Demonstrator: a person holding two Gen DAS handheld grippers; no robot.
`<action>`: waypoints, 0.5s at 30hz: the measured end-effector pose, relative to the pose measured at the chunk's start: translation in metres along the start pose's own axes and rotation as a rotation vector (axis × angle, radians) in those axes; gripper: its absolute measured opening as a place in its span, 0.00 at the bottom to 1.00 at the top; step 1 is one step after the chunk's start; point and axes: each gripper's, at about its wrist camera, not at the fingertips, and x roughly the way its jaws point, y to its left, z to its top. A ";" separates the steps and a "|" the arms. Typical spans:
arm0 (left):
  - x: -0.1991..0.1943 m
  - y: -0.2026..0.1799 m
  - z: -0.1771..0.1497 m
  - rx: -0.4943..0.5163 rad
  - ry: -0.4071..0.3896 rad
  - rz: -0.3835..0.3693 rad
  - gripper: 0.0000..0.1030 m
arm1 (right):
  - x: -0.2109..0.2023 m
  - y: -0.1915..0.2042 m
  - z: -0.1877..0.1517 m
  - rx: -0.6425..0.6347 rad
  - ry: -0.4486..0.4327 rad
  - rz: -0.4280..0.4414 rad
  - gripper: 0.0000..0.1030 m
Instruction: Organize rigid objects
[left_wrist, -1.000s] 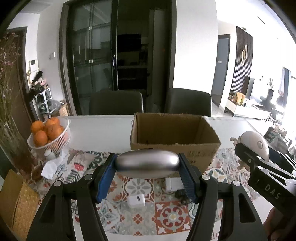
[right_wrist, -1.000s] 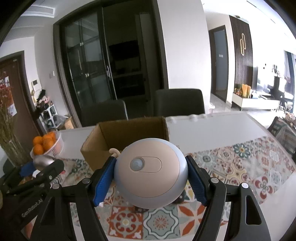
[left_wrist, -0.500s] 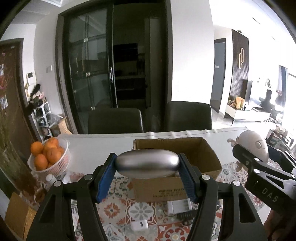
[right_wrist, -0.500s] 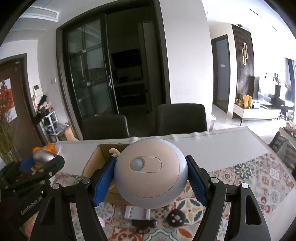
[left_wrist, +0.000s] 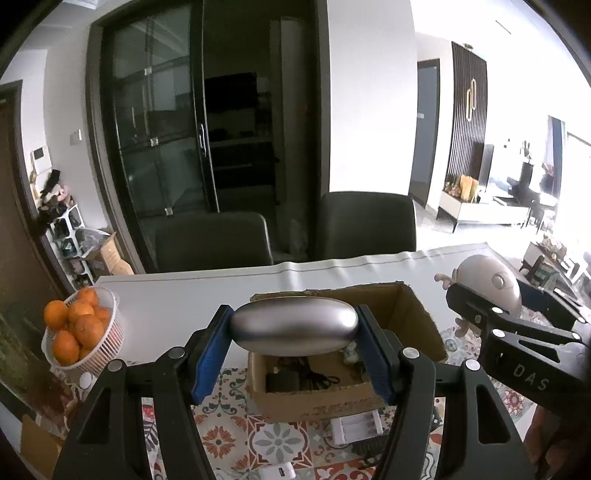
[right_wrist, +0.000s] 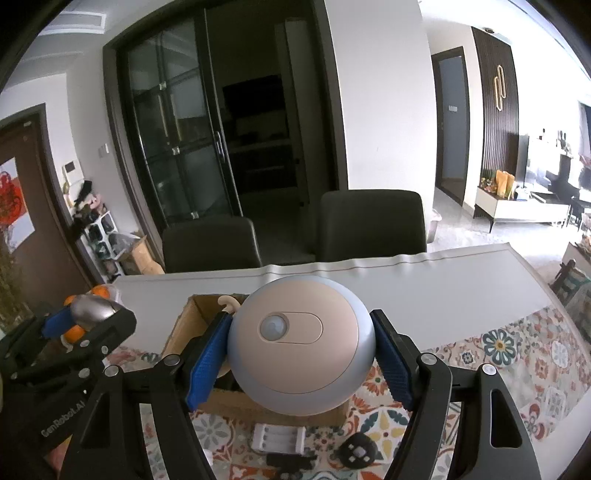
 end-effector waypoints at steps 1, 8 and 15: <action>0.004 0.003 0.003 0.002 0.007 -0.003 0.63 | 0.002 0.001 0.002 -0.007 0.008 -0.004 0.73; 0.031 0.005 0.018 0.003 0.078 -0.016 0.63 | 0.028 0.002 0.019 -0.034 0.072 -0.014 0.73; 0.068 0.009 0.019 -0.001 0.195 -0.029 0.63 | 0.063 0.005 0.026 -0.054 0.197 -0.003 0.73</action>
